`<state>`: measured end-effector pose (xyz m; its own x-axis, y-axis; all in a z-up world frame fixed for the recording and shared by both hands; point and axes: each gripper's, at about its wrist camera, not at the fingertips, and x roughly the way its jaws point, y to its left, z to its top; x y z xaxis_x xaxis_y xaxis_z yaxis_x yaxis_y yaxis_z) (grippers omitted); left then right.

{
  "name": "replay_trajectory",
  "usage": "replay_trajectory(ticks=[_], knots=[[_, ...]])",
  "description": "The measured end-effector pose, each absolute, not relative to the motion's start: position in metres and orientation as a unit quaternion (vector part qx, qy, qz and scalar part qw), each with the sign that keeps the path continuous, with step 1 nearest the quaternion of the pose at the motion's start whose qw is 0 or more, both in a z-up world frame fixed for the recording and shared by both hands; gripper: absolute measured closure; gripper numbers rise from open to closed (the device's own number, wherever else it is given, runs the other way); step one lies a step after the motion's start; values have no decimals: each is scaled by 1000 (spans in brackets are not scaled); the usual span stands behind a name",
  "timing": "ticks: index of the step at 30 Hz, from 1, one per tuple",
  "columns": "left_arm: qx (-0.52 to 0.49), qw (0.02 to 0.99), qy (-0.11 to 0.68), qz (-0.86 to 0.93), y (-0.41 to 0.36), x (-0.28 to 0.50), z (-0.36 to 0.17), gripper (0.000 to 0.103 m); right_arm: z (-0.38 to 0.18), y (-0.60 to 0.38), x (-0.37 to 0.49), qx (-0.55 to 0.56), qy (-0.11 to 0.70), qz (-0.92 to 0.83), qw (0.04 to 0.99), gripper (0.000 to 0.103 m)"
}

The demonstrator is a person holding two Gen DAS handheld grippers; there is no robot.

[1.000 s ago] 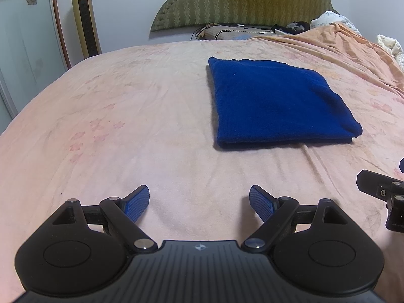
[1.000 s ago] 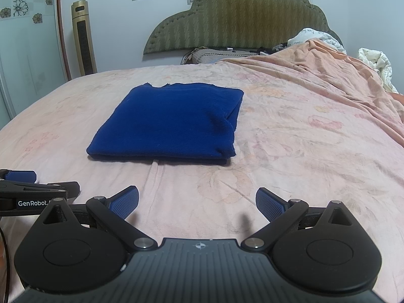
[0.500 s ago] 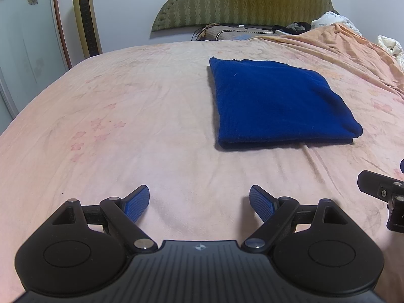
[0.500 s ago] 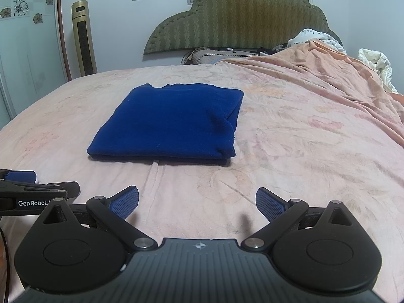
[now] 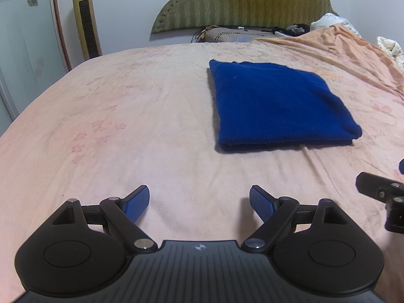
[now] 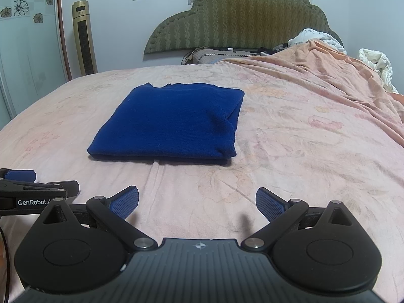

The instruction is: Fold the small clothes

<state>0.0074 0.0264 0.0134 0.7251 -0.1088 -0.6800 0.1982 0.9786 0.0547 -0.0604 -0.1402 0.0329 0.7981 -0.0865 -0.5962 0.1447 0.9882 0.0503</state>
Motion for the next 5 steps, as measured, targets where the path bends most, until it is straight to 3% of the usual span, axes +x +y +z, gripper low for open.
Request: replay_trajectory(ticks=[5], knots=[[62,930,353,-82,44,16,21,16,35,-153,-58,36,301,-74,950,3]])
